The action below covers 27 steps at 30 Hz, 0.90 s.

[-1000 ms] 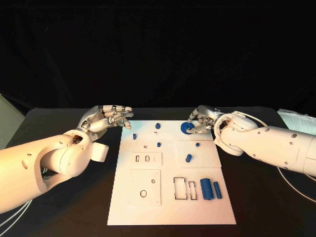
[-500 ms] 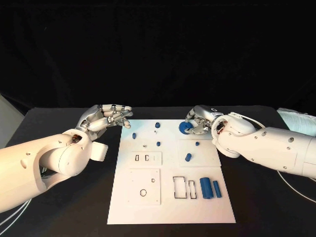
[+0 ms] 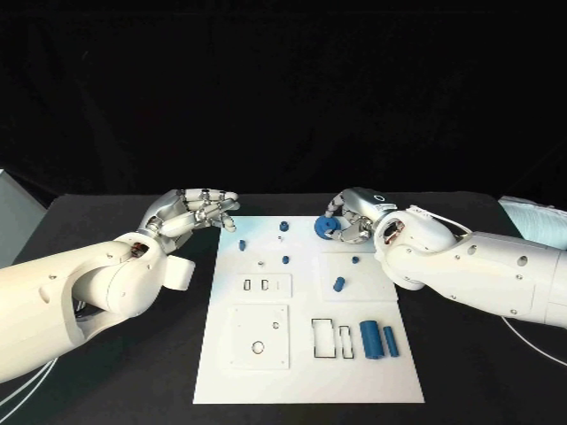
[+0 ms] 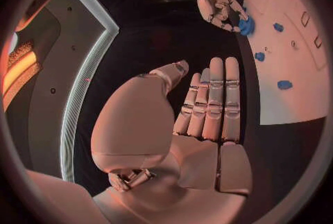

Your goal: Assemble the parts on the task board

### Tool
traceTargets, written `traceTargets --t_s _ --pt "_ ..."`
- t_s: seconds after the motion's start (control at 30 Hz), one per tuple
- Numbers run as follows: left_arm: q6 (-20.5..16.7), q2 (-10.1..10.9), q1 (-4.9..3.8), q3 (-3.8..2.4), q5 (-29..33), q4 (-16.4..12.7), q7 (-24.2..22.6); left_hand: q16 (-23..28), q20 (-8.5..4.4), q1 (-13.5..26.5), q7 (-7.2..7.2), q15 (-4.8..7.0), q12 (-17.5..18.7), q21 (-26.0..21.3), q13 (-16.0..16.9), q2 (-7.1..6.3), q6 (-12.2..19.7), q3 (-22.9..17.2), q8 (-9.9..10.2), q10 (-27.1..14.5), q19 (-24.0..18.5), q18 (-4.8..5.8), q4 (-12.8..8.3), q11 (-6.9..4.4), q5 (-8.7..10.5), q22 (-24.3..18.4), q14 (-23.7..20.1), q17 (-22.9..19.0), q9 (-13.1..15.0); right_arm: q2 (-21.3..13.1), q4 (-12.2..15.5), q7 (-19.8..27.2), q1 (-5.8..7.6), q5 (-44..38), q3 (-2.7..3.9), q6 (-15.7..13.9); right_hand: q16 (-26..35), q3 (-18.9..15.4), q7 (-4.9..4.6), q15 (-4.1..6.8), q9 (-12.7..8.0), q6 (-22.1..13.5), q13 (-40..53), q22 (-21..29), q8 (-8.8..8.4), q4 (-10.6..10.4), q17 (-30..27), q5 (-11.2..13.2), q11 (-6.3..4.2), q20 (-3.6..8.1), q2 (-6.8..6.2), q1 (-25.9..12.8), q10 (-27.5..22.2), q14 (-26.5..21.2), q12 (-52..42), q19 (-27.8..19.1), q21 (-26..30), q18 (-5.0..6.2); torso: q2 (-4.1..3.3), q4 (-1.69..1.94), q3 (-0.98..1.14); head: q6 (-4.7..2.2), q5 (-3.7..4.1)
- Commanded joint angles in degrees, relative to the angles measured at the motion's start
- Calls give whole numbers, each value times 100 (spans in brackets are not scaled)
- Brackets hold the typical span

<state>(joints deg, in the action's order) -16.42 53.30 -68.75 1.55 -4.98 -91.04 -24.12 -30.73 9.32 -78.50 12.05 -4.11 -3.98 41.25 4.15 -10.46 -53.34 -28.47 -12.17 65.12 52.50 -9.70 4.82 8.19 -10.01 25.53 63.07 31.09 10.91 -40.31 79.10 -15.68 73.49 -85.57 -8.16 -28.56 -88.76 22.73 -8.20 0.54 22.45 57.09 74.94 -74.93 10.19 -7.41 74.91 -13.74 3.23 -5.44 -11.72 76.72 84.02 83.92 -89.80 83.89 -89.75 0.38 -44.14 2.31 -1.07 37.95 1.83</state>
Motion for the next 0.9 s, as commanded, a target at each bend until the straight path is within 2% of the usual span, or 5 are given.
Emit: traceTargets --t_s 0.03,0.17,0.2,0.33,0.9 --pt "106 -14 -6 -4 -22 -21 -28 -17 18 10 2 4 -37 20 1 33 27 -9 9 -43 -35 -64 -24 -3 24 5 22 5 5 22 125 -9 16 -318 2 -273 -39 29 65 49 7 114 1506 -1507 20 -3 1180 -37 -26 35 25 10 598 538 -20 611 -25 -38 -7 -6 -2 -18 -1" --pt "109 -18 -6 -4 -22 -29 -30 -17 18 10 2 4 -37 20 1 33 27 -9 9 -43 -35 -64 -24 -3 24 5 22 5 5 110 211 -1 25 -380 2 -284 -38 31 65 51 5 113 1506 -1507 17 -6 1176 -39 -26 37 22 5 598 538 -20 611 -25 -38 -12 -1 -2 -32 6" --pt "109 -19 -6 -4 -22 -31 -30 -17 18 10 2 4 -37 20 1 33 27 -9 9 -43 -35 -64 -24 -3 24 5 22 5 5 148 222 4 26 -392 2 -286 -38 31 65 51 5 113 1506 -1507 17 -6 1176 -39 -26 37 22 5 598 538 -20 611 -25 -38 -12 2 -1 -8 2" --pt "114 -22 -6 -5 -22 -39 -31 -17 18 10 2 4 -37 20 1 33 27 -9 9 -43 -35 -64 -24 -3 24 5 22 5 5 302 232 25 25 -420 3 -282 -39 35 64 53 1 106 1506 -1507 11 -9 1179 -42 -27 40 16 -1 598 538 -20 611 -25 -38 -14 8 -3 -8 -7" --pt "112 -29 -8 -5 -22 -60 -26 -26 17 4 -1 4 -40 38 2 39 25 -17 7 -43 -47 -64 -29 -4 23 18 12 11 7 798 -26 7 -16 -423 -21 -82 -38 56 58 56 -13 75 1506 -1507 -14 -13 1175 -43 -25 47 1 -12 598 537 -20 611 -25 -38 -17 11 -1 24 -39"
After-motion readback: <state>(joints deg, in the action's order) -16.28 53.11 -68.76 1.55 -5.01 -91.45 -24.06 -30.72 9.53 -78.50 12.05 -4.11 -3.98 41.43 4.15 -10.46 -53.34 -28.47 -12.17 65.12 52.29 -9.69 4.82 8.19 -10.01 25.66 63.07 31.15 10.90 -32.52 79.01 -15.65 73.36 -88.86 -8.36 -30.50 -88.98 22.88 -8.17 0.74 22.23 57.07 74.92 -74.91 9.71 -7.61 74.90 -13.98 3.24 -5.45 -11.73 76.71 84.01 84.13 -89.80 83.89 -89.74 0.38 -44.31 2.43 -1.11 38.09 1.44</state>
